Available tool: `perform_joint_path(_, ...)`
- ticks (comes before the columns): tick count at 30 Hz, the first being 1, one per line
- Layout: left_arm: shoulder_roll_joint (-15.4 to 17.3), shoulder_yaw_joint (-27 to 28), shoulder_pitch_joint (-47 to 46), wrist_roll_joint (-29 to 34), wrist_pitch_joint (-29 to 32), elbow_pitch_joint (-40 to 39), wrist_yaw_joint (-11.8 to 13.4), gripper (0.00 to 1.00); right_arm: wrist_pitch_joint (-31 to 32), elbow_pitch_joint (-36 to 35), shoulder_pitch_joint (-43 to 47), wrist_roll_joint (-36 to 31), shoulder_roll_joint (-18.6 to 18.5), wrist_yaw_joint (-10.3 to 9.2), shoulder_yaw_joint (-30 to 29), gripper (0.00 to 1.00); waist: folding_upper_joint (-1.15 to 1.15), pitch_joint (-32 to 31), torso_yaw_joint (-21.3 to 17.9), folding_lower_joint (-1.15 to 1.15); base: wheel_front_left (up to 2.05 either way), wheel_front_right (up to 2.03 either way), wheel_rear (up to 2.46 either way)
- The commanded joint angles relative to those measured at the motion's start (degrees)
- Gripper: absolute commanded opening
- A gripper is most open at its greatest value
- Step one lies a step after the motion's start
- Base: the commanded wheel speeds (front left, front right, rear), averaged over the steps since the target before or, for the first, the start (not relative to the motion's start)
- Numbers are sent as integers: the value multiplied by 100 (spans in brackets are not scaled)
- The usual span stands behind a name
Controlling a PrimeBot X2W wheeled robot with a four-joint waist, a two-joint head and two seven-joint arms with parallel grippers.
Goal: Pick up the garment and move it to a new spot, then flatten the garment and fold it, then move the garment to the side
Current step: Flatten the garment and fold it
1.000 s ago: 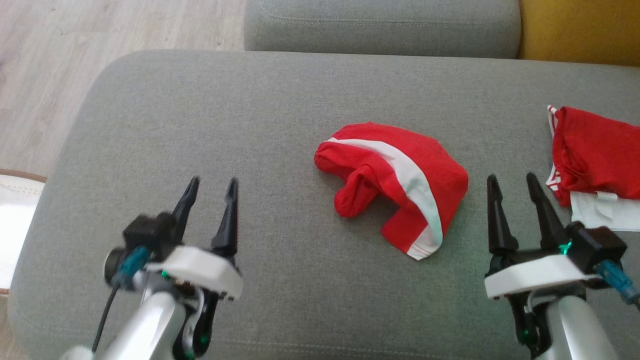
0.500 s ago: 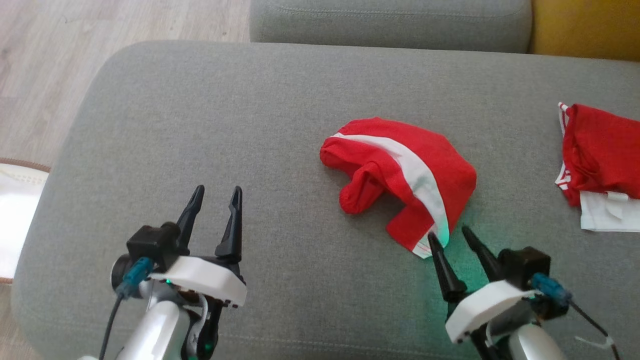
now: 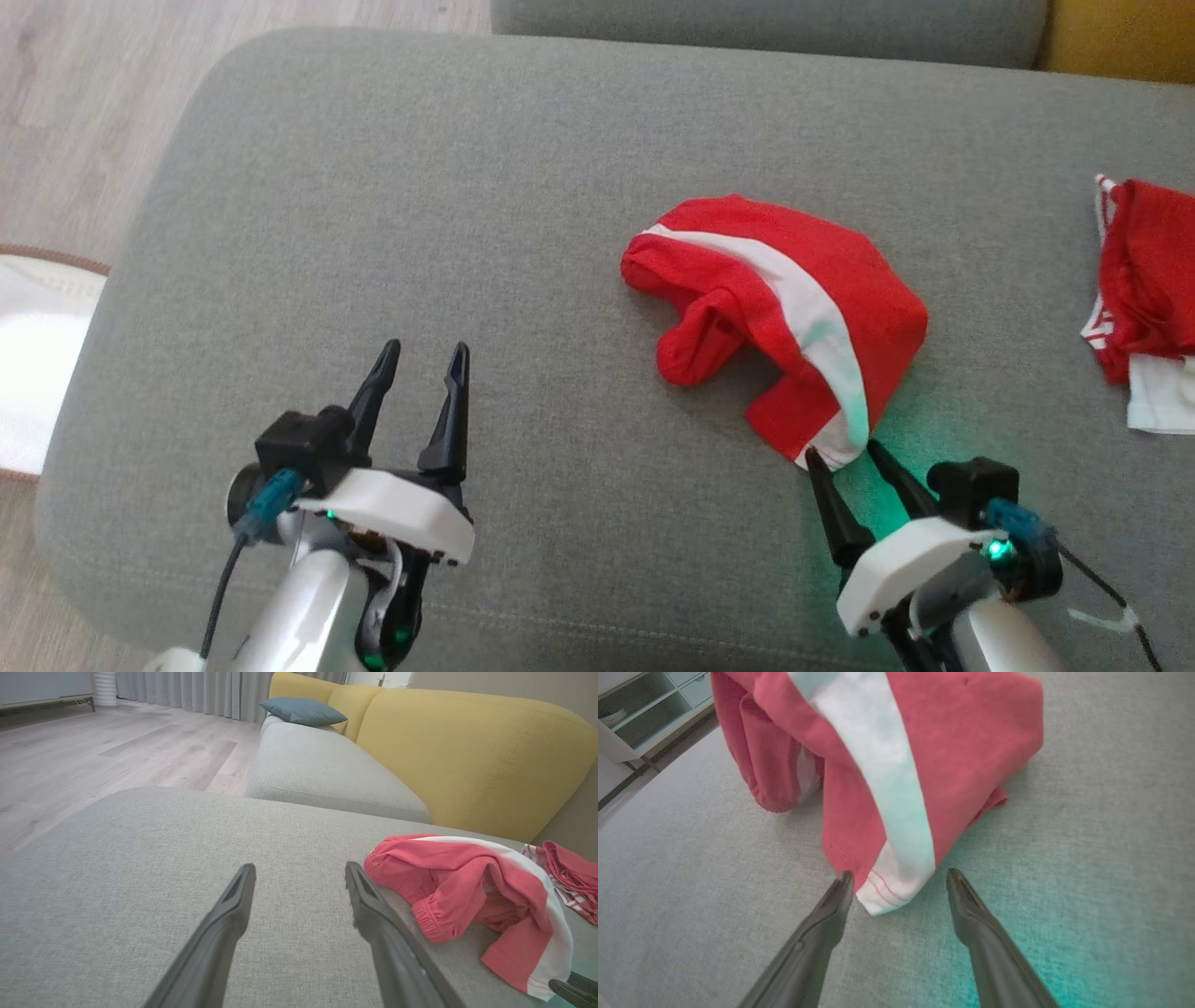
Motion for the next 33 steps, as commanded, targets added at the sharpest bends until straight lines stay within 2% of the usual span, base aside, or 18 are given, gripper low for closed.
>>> perform_joint_path(1,-12,284,-318,96,-71,-146,-56,100,-114,-99,-299,19,-22,-5,118,100,0,85,51,0,0,0,0)
perform_joint_path(7,-106,392,-414,196,-71,-74,-164,100,-129,108,-490,25,-22,-5,166,100,0,215,105,0,0,0,0)
perform_joint_path(8,-118,412,-425,210,-71,-62,-181,100,-122,141,-513,28,-22,-5,178,60,0,223,107,0,0,0,0)
perform_joint_path(9,-129,433,-433,223,-71,-50,-196,100,-122,170,-532,25,-22,-5,186,0,0,225,105,0,0,0,0)
perform_joint_path(16,-165,603,-432,300,-71,30,-253,100,-214,171,-605,-265,-22,-5,-20,0,0,163,-20,0,0,0,0)
perform_joint_path(21,-189,689,-395,344,-71,90,-320,100,-195,-150,-552,-1195,-34,-5,-479,0,0,42,-228,0,0,0,0)
perform_joint_path(29,-194,707,-491,461,-71,179,-468,100,-49,-869,-285,-2608,-742,-5,-867,0,0,-49,-580,0,0,0,0)
perform_joint_path(33,-176,647,-672,475,-71,289,-574,100,-35,-1041,-168,-3053,-918,-5,-1033,0,0,3,-729,0,0,0,0)
